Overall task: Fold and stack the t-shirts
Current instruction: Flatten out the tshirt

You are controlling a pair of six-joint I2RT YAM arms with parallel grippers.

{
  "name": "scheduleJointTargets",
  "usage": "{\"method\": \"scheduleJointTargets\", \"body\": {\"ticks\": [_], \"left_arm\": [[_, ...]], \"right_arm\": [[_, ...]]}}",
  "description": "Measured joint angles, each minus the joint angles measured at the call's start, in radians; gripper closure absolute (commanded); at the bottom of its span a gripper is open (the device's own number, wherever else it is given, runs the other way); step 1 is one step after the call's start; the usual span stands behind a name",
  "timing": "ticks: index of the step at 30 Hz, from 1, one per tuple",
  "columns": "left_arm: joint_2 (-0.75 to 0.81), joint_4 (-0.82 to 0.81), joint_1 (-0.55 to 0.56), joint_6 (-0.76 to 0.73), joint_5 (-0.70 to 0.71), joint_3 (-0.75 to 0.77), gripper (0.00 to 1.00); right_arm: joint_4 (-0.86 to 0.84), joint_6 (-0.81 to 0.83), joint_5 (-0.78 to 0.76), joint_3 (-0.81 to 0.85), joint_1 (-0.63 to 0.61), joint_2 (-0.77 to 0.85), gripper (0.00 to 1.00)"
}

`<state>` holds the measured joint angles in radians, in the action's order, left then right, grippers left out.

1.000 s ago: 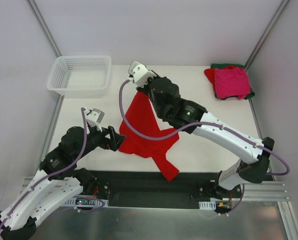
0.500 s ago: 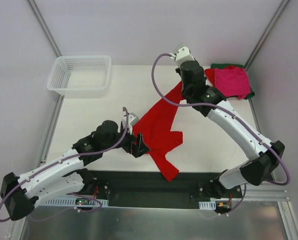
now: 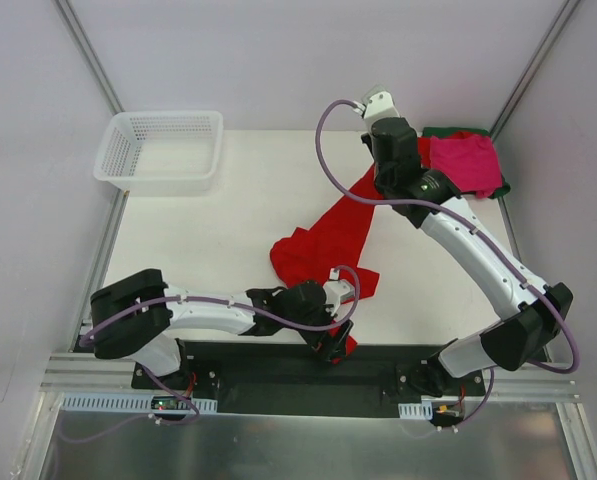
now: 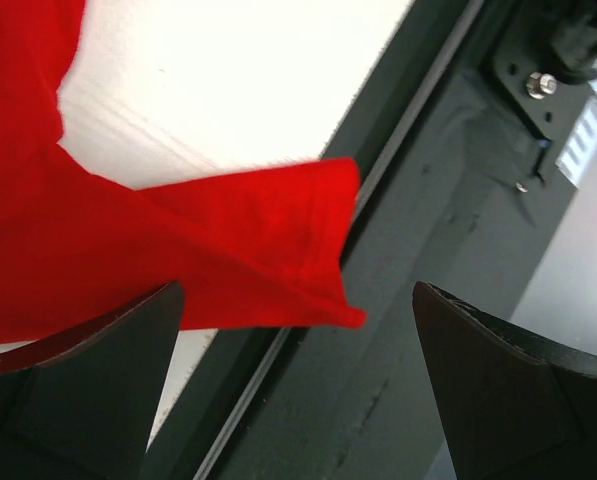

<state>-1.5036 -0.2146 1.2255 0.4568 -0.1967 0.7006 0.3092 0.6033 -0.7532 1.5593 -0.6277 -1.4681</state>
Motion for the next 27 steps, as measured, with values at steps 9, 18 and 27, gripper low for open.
{"method": "scheduleJointTargets", "body": {"ticks": [9, 18, 27], "left_arm": [[-0.033, -0.029, 0.006, 0.027, 0.097, 0.000, 0.01], [-0.098, -0.053, 0.021, 0.029, 0.134, 0.035, 0.01], [-0.173, -0.068, 0.032, 0.041, 0.161, 0.087, 0.55]], "right_arm": [[0.022, -0.027, 0.034, 0.000, 0.002, 0.016, 0.99], [0.033, -0.043, 0.055, 0.000, 0.005, 0.032, 0.99], [0.041, -0.054, 0.063, 0.000, 0.018, 0.041, 0.99]]}}
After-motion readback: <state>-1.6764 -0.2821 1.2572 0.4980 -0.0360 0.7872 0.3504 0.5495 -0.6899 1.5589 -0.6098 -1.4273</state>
